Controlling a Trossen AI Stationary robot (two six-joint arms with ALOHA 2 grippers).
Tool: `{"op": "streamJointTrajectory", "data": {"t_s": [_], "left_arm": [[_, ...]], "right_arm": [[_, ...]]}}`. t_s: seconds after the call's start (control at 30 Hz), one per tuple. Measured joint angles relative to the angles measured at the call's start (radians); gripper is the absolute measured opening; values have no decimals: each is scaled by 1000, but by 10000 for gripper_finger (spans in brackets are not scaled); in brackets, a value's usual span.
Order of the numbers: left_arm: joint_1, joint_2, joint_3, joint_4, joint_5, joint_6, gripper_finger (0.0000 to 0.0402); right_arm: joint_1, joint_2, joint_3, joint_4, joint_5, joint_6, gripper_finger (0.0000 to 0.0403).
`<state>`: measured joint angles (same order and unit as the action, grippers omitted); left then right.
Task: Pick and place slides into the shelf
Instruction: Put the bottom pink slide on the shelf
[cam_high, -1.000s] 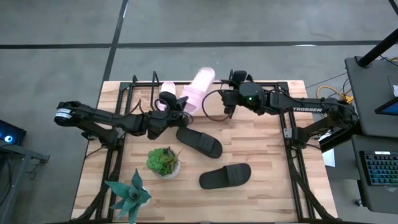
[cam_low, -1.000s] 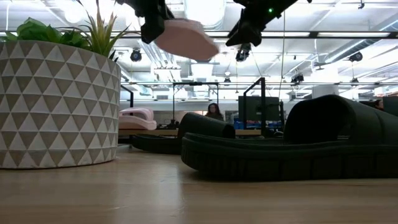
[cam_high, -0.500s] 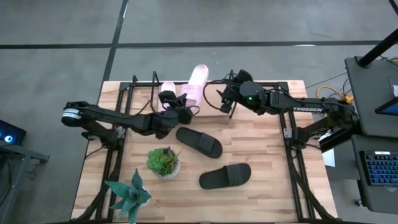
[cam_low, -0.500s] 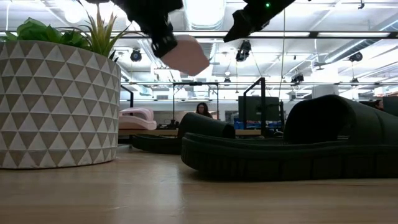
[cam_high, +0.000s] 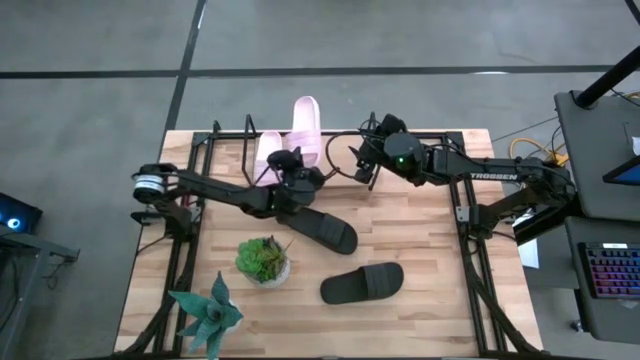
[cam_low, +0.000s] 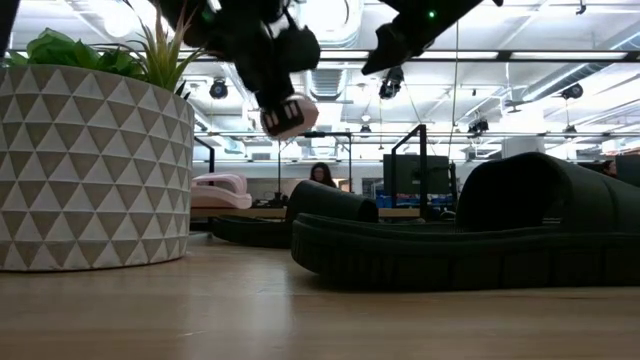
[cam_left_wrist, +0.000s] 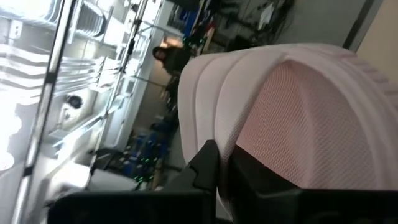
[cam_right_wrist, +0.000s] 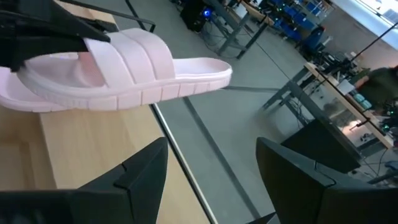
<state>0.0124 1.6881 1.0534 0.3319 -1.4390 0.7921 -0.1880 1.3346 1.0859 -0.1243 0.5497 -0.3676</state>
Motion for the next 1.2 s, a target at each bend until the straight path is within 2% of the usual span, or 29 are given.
{"op": "streamJointTrajectory", "data": {"t_s": [0.3,0.7,0.77,0.93,1.03,1.2], "left_arm": [[28,104,-3,-2,-15,-1,0],[53,174,-14,-14,5,-42,0],[53,174,-16,-49,24,-79,0],[53,172,-16,-278,137,-301,0],[53,170,-14,-333,137,-393,0],[54,168,-15,-345,119,-420,0]], "right_arm": [[0,0,-4,-1,2,-11,234],[0,0,-7,-10,1,-9,228],[-1,0,-7,-17,2,-9,226],[-1,0,-7,-29,2,-7,226],[-1,0,-7,-28,1,-7,226],[-1,1,-7,-28,1,-7,226]]}}
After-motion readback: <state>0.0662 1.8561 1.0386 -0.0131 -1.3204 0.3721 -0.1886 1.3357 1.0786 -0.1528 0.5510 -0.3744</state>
